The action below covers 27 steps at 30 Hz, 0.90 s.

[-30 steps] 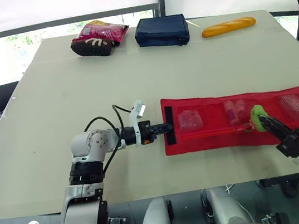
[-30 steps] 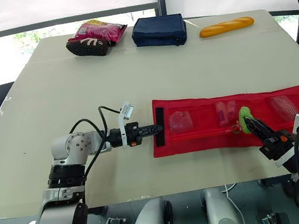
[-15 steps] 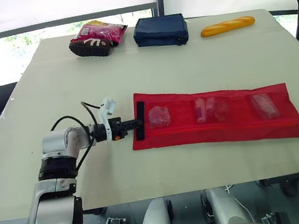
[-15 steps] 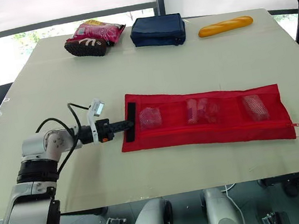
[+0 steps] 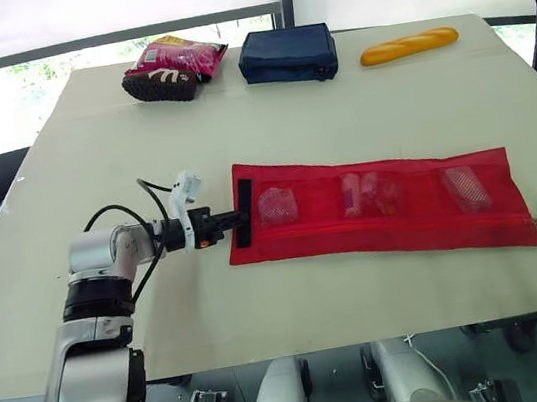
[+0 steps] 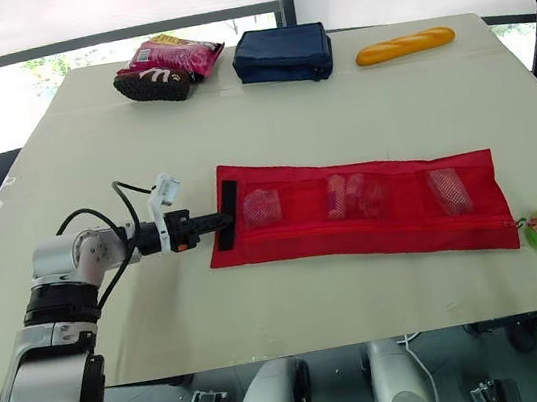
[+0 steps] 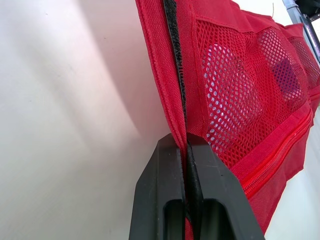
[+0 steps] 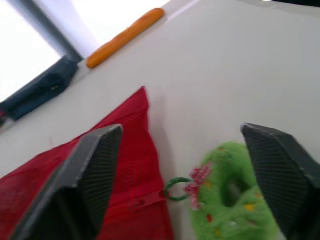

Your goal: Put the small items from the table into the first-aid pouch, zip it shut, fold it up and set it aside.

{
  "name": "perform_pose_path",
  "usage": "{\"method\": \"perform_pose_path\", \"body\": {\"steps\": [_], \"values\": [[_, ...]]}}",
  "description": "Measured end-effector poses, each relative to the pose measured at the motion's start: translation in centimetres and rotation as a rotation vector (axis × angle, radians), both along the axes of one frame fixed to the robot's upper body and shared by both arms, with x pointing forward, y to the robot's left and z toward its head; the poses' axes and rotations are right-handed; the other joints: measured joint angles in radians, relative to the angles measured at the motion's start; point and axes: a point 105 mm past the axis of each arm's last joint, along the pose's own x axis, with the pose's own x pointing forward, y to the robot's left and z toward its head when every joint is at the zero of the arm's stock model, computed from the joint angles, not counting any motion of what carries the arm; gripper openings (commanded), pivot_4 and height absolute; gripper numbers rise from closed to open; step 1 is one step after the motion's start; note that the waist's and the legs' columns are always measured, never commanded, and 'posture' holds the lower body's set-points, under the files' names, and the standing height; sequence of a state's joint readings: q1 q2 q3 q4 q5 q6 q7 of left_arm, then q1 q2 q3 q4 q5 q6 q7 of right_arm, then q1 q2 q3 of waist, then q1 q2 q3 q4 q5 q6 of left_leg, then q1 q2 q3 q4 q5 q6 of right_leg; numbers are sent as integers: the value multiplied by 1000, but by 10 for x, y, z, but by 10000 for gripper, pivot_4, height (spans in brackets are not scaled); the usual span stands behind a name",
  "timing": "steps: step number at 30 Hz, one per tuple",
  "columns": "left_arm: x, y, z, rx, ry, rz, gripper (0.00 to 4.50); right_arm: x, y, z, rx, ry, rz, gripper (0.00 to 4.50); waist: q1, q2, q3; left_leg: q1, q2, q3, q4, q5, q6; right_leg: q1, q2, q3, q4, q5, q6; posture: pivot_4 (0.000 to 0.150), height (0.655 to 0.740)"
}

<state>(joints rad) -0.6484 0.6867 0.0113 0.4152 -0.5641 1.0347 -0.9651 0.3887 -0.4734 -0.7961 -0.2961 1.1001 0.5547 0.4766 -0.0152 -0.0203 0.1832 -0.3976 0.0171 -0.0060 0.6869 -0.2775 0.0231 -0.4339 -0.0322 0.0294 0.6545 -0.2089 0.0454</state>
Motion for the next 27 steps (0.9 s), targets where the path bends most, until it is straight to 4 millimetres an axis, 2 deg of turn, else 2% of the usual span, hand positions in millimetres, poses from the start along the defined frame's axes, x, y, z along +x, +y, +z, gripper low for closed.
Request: {"method": "perform_pose_path", "body": {"steps": [2,6,10,13,15,17,21,22,24,27], "values": [[1,6,2,14,-7,18,0,-2,13,-3,-51,41,79,44307,-2,0,0,0,1,1,0,0,0,0,0,0,0,0,-1,1500,7134],[3,16,6,48,-27,46,0,0,46,-28,-120,151,232,44307,-2,0,0,1,1,1,0,0,0,0,0,0,0,-2,-3,1500,7134],[5,20,7,76,-57,53,0,2,55,-37,-184,195,287,44307,1,0,0,0,0,1,0,0,0,0,0,0,0,-2,-3,1500,7134],[8,25,6,106,-83,72,9207,8,56,-42,-241,207,288,45000,0,0,0,0,0,1,0,0,0,0,0,0,-1,-2,-3,1500,7134],[13,31,9,137,-139,88,19360,12,53,-45,-268,217,272,45000,2,0,0,0,0,2,0,0,0,0,0,0,-1,-2,-3,1500,7134],[14,35,12,158,-166,90,24183,14,52,-45,-273,217,266,45000,2,0,0,0,0,2,0,0,0,0,0,0,0,-2,-3,1500,7134],[18,43,37,252,-384,13,42019,18,51,-46,-286,217,256,45000,4,0,0,-1,0,3,0,0,0,0,0,-1,-1,-2,-4,1500,7134],[17,41,46,265,-453,-37,44368,19,51,-46,-288,217,256,45000,4,-1,0,-1,0,3,0,0,0,0,-1,0,-1,-2,-4,1500,7134],[11,34,60,273,-539,-134,44368,20,51,-47,-284,215,253,45000,4,-1,0,-1,0,4,0,0,0,0,-1,0,-2,-2,-4,1500,7134],[-15,6,88,301,-697,-425,44368,23,50,-50,-266,216,243,45000,5,-1,0,-2,-1,5,0,0,0,0,-2,0,-3,-2,-4,1500,7134]]}}
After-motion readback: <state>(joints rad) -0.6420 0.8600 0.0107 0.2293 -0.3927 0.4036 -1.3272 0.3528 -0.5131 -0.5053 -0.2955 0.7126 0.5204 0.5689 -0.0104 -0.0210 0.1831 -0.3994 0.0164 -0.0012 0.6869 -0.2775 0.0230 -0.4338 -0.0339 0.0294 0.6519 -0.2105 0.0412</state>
